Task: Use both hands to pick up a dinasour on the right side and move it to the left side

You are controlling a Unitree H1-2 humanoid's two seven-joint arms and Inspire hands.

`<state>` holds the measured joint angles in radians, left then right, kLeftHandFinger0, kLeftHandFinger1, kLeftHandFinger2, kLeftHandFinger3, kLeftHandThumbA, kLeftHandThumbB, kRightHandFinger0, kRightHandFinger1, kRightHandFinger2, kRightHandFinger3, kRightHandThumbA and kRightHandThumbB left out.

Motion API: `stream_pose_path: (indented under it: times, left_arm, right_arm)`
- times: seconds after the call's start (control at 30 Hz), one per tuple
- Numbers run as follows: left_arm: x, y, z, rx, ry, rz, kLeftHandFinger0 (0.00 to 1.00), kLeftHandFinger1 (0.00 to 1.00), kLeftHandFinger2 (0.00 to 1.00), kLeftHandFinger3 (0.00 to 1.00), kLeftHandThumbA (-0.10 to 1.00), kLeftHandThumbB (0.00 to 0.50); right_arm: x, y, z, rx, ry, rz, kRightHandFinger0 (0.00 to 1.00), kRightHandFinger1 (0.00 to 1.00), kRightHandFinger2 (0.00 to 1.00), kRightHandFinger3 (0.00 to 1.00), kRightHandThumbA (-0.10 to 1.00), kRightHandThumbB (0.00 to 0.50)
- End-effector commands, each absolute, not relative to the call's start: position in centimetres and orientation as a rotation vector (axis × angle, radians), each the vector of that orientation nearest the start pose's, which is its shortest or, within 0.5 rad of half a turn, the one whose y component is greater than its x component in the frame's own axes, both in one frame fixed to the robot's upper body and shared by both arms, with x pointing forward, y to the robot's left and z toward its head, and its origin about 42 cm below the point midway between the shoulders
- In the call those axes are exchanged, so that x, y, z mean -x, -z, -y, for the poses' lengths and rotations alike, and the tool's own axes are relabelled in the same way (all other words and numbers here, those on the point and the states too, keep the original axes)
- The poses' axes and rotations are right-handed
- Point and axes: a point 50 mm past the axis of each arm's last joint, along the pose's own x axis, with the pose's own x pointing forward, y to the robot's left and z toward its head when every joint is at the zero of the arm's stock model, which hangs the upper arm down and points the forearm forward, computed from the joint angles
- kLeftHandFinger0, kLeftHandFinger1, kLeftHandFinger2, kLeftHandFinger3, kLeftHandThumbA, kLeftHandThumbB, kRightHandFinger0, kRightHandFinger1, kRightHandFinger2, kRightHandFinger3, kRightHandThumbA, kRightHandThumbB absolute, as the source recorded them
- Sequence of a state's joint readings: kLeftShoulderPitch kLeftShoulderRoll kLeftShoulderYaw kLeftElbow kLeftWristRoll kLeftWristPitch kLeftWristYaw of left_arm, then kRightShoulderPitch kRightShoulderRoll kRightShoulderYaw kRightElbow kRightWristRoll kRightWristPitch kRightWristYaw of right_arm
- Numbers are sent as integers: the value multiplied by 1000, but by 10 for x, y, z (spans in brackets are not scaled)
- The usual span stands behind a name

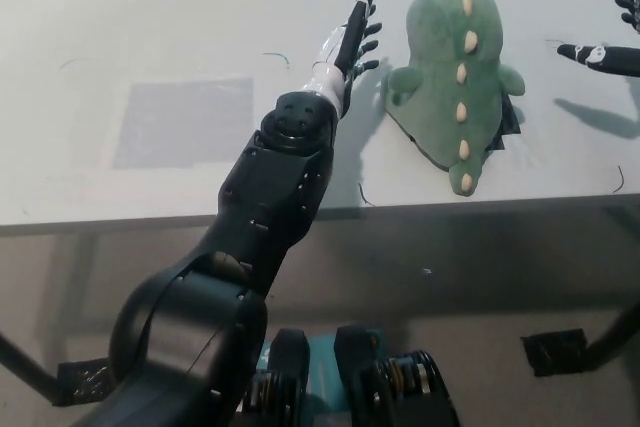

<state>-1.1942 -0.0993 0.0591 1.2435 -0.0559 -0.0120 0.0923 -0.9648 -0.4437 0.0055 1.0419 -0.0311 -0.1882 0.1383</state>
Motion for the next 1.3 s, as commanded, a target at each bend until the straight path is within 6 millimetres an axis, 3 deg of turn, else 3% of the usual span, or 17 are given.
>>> stream_pose_path:
  times: [0.0,0.17,0.3,0.37,0.47,0.53,0.63,0.73,0.87,1.07,1.27]
  left_arm:
    - [-558,-279,-38,-26,235,-41,1000,1000,1000,1000,1000,285]
    - [-555,-270,-35,-25,242,-49,1000,1000,1000,1000,1000,286]
    - [-552,-263,-32,-32,249,-68,1000,1000,1000,1000,1000,309]
    - [-551,-260,-31,-36,245,-77,1000,1000,1000,1000,1000,327]
    - [-550,-256,-29,-40,237,-85,1000,1000,1000,1000,1000,335]
    - [-548,-250,-30,-34,236,-87,1000,1000,1000,1000,1000,358]
    - [-548,-251,-31,-32,233,-92,1000,1000,1000,1000,1000,346]
    - [-549,-252,-32,-34,231,-92,1000,1000,1000,1000,1000,345]
    - [-549,-251,-32,-35,236,-93,1000,1000,1000,1000,1000,341]
    - [-547,-246,-31,-39,240,-101,1000,1000,1000,1000,1000,361]
    - [-547,-248,-30,-60,237,-101,1000,1000,1000,1000,1000,346]
  right_arm:
    - [-555,-293,344,428,-22,165,1000,1000,1000,1000,1000,58]
    - [-555,-283,335,404,-46,141,1000,1000,1000,1000,1000,65]
    - [-553,-272,329,387,-67,150,1000,1000,1000,1000,1000,17]
    - [-552,-268,327,391,-63,140,1000,1000,1000,1000,1000,31]
    - [-550,-265,325,379,-66,133,1000,1000,1000,1000,1000,0]
    - [-546,-257,324,353,-77,111,1000,1000,1000,1000,1000,0]
    - [-544,-253,322,330,-79,97,1000,1000,1000,1000,1000,0]
    - [-543,-254,318,320,-87,103,1000,1000,1000,1000,1000,33]
    - [-543,-254,313,337,-98,108,1000,1000,1000,1000,1000,21]
    - [-543,-249,304,324,-114,85,1000,1000,1000,1000,1000,38]
    - [-545,-250,301,320,-115,79,1000,1000,1000,1000,1000,55]
